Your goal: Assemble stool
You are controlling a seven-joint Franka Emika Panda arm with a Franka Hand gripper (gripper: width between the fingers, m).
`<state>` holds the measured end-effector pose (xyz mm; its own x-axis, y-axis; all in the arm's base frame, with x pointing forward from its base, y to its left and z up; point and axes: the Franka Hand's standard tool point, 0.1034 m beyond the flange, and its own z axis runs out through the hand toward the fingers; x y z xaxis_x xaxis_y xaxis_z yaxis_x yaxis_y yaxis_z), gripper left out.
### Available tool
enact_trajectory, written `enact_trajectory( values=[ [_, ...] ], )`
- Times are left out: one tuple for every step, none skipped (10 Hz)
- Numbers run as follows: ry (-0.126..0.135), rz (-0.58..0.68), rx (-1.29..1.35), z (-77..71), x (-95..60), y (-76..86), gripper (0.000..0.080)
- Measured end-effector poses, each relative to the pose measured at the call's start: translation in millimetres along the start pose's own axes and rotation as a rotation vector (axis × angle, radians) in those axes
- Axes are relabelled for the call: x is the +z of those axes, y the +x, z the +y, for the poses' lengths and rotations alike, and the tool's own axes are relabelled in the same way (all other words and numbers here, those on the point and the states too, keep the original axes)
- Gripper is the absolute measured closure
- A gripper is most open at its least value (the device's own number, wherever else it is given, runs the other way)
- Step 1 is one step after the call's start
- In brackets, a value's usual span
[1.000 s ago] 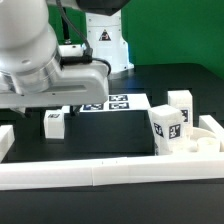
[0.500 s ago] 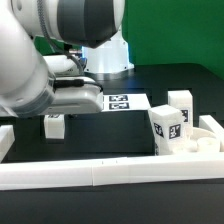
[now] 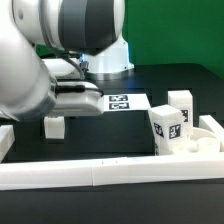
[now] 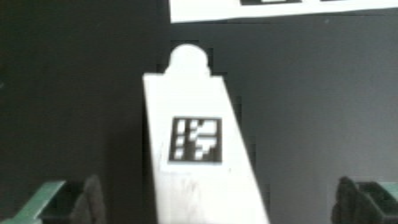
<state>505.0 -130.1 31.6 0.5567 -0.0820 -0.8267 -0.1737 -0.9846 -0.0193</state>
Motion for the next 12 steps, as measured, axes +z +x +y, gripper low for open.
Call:
enact_trajectory(
  values=[
    [-0.003,-0.007,0.008,-1.0,5.1,4.5,0.0151],
    [-0.014,0.009,0.005,-4.7,8.7,10.3,0.0151],
    [-0.018,0.000,0.006,-3.9,16.1,11.1,0.0151],
    [-0.024,-0.006,0.009,0.1,18.9,10.5,0.0151],
    [-0.024,-0.005,0.009,0.3,18.6,10.6,0.0151],
    [-0.024,-0.005,0.010,0.5,18.6,10.6,0.0151],
    [-0.023,-0.005,0.010,1.0,18.6,10.6,0.0262],
    [-0.022,-0.005,0.011,1.5,18.6,10.6,0.0262],
    [-0.021,-0.005,0.011,1.9,18.6,10.6,0.0445],
    [-0.021,-0.005,0.012,2.1,18.6,10.6,0.0475],
    [-0.021,-0.005,0.012,2.3,18.6,10.6,0.0475],
    [-0.021,-0.005,0.012,2.4,18.6,10.6,0.0475]
  ],
)
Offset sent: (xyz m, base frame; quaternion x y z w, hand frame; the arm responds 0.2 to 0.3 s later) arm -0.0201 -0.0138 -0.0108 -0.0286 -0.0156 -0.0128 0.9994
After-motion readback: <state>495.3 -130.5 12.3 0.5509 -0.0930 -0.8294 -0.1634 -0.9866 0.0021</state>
